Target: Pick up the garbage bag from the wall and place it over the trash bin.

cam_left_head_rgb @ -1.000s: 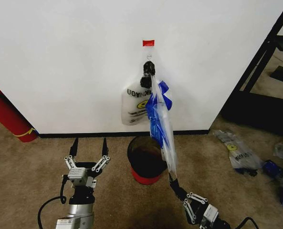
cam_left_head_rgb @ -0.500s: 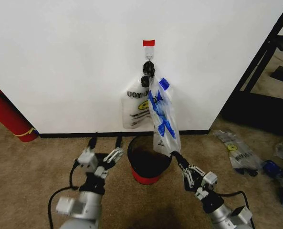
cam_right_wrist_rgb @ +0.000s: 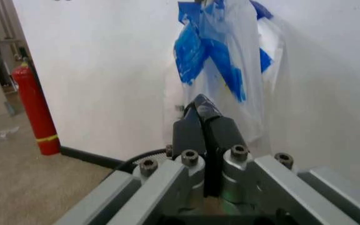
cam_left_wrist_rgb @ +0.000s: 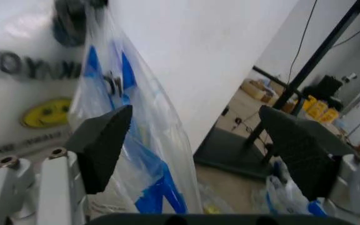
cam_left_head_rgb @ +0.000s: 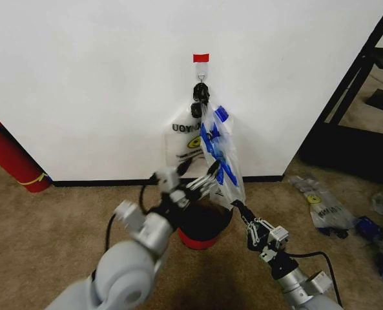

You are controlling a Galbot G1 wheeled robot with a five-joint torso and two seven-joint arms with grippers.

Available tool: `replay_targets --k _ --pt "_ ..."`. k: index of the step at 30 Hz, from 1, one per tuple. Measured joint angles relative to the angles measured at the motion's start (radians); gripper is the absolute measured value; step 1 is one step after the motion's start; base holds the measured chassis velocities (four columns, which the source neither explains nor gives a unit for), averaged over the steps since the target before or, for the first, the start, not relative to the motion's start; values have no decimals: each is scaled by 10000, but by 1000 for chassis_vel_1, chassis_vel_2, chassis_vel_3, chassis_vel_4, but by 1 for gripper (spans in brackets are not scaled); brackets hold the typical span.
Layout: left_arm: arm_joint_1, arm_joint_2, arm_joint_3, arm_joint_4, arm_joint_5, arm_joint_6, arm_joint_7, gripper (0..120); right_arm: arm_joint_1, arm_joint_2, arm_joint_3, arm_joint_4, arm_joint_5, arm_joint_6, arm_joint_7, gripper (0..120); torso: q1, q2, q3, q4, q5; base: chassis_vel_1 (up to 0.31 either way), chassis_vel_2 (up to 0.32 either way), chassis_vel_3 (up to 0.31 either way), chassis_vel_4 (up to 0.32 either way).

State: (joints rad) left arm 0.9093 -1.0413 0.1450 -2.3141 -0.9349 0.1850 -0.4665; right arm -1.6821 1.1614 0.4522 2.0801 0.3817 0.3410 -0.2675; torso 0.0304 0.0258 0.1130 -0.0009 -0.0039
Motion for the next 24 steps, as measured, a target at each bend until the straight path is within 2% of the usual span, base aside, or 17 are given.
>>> replay_targets --k 4,5,6,11,17,18,24 --pt "-698 -376 314 374 -1538 532 -670 73 -68 -8 90 -37 41 85 -6 0 0 0 -1 1 1 0 0 0 0" --pt "-811 -453 380 514 -1652 610 -748 72 -74 -11 100 -37 67 94 -8 0 0 0 -1 0 0 0 0 0 0" --pt "-1124 -585 641 1066 -1459 849 -882 71 -95 -15 119 -3 176 118 -15 0 0 0 -1 1 1 0 0 0 0" --pt "-1250 -627 787 1483 -1320 1011 -1098 65 -120 -42 145 58 325 123 -28 0 -1 0 -1 1 0 0 0 0 0" --pt "-1494 -808 727 1948 -1348 959 -1464 40 -111 -101 151 93 487 124 -52 0 -1 0 -2 -1 0 0 0 0 0" --pt "-1494 -808 727 1948 -1348 959 -1464 40 -111 -101 151 93 487 124 -52 0 -1 0 -2 -1 0 0 0 0 0" --pt "-1421 -700 577 1907 -1438 830 -1526 15 -50 -111 136 14 556 124 -66 0 -1 0 -2 1 0 0 0 0 0"
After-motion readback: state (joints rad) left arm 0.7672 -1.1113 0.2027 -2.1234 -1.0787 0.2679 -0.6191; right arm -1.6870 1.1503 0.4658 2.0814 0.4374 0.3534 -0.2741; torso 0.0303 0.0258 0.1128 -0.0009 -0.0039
